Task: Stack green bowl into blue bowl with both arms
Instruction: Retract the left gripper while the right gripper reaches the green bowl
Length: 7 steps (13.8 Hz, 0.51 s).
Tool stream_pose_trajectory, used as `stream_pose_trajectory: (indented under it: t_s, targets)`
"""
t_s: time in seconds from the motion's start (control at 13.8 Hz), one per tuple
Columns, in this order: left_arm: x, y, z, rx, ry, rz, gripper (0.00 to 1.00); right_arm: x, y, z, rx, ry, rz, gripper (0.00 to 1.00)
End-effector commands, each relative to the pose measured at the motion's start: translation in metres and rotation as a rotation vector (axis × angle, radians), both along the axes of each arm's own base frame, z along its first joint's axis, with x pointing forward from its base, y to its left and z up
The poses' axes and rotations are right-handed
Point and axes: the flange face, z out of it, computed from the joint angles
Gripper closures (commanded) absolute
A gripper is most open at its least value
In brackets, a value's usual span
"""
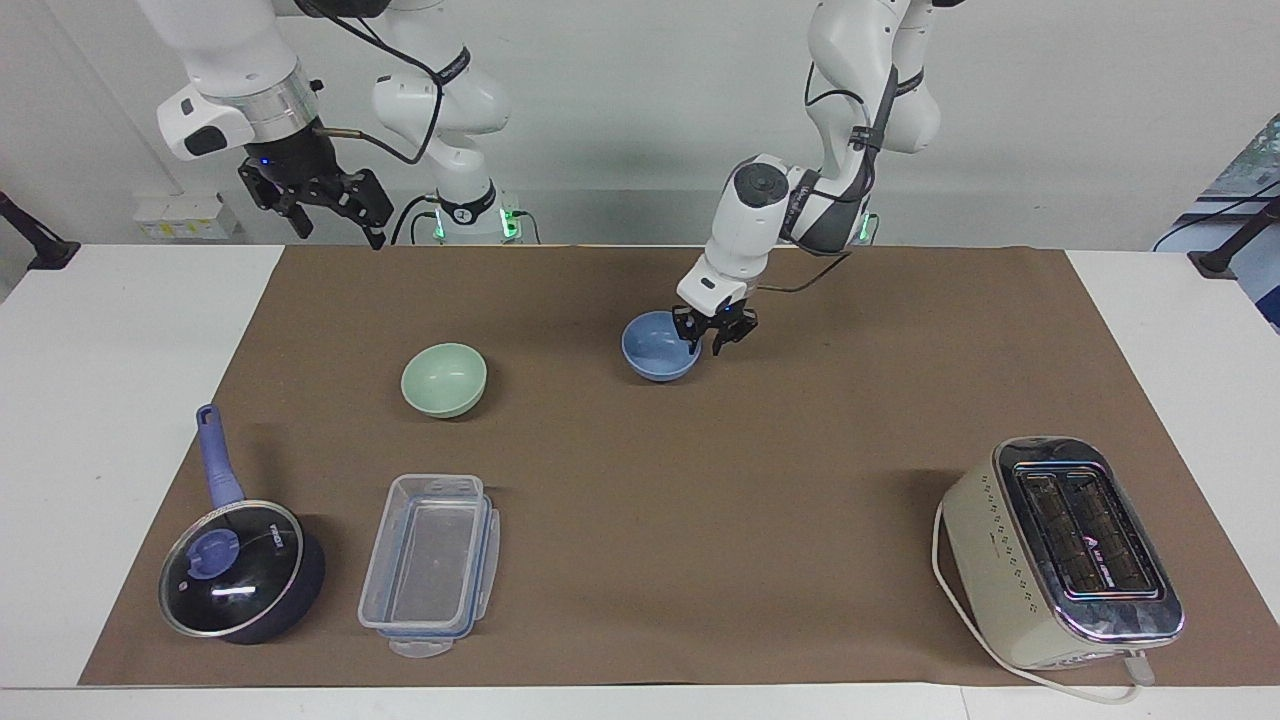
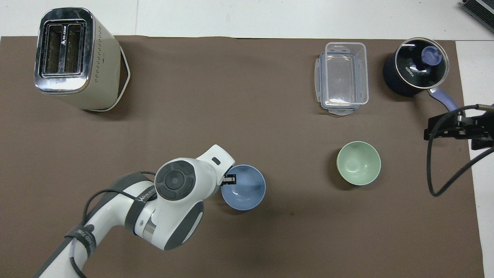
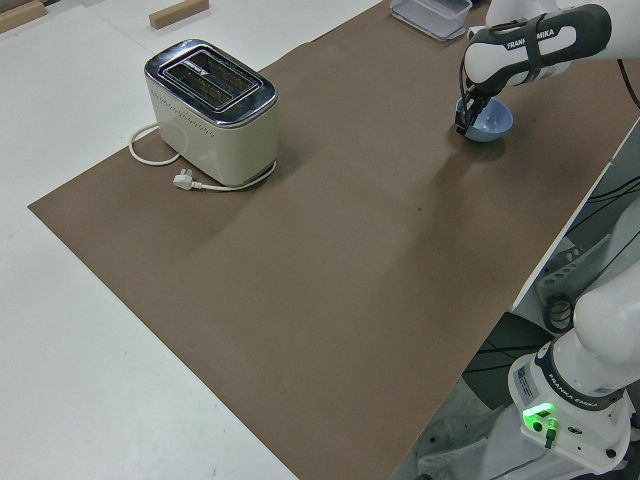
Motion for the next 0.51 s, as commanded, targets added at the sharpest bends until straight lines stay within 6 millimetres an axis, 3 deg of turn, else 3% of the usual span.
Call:
stream_pose_trajectory:
  t_s: [0.0,0.29,0.44]
  targets:
    - [0.049,0.047,0.044,0.001,0.016,0.052,0.00,-0.003,-0.003,0.003,0.016,-0.008,0.000,0.00]
    - [0.099,0.130,0.074,-0.008,-0.012,0.033,0.00,0.003,-0.003,-0.002,0.017,-0.039,0.043,0.00]
    - [0.116,0.173,0.096,-0.010,-0.022,0.019,0.00,0.006,-0.006,-0.020,0.017,-0.051,0.085,0.00]
